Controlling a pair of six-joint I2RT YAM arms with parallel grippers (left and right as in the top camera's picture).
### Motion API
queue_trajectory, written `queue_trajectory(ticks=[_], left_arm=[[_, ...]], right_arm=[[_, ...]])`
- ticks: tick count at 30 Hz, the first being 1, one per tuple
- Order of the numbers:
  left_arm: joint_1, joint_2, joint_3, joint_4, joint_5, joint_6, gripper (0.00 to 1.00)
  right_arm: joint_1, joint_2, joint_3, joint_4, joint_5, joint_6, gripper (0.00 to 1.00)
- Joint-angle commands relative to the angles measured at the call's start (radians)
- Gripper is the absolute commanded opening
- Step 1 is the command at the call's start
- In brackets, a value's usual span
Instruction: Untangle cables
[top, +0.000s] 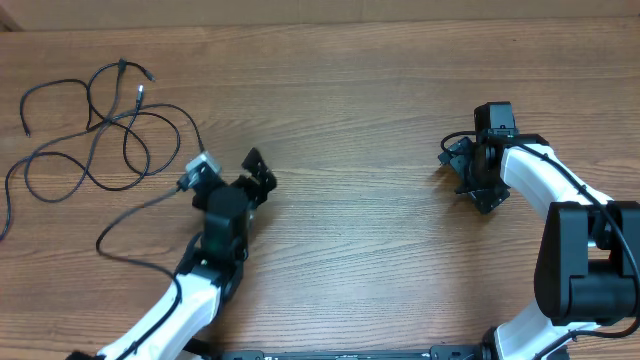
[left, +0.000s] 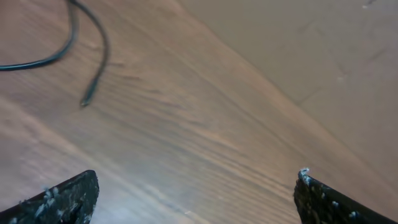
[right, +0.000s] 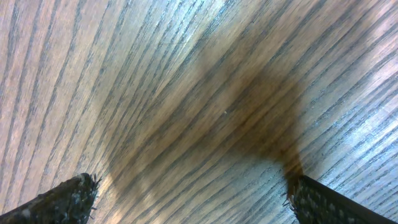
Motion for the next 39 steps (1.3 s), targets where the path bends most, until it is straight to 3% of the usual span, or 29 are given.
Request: queue_trajectory(ticks=[1,12,18,26,32,39], left_arm=[[0.031,-0.063,-0.081,0.020,-0.033,0.008,1.00],[0.058,-0.235,-0.346,0.203,-0.042,0.009,1.00],[0.060,-0.358,-0.343,0.091,-0.043,0.039,1.00],[0.060,-0.634,-0.343,-0.249,-0.075,0.038,1.00],[0.060,-0.764,-0.343,-0.403,-0.070,0.055,1.00],[0.077,-0.948,-0.343,-0.470,-0.034,0.356,1.00]], right_arm=[[-0.005,0.047,-0.038,0.014,-0.021,0.001,1.00],[-0.005,0.047,-0.038,0.014,-0.021,0.001,1.00],[-0.005,0.047,-0.038,0.014,-0.021,0.001,1.00],[-0.005,0.047,-0.038,0.014,-0.021,0.001,1.00],[-0.005,0.047,-0.038,0.014,-0.021,0.001,1.00],[-0.005,0.047,-0.038,0.014,-0.021,0.001,1.00]])
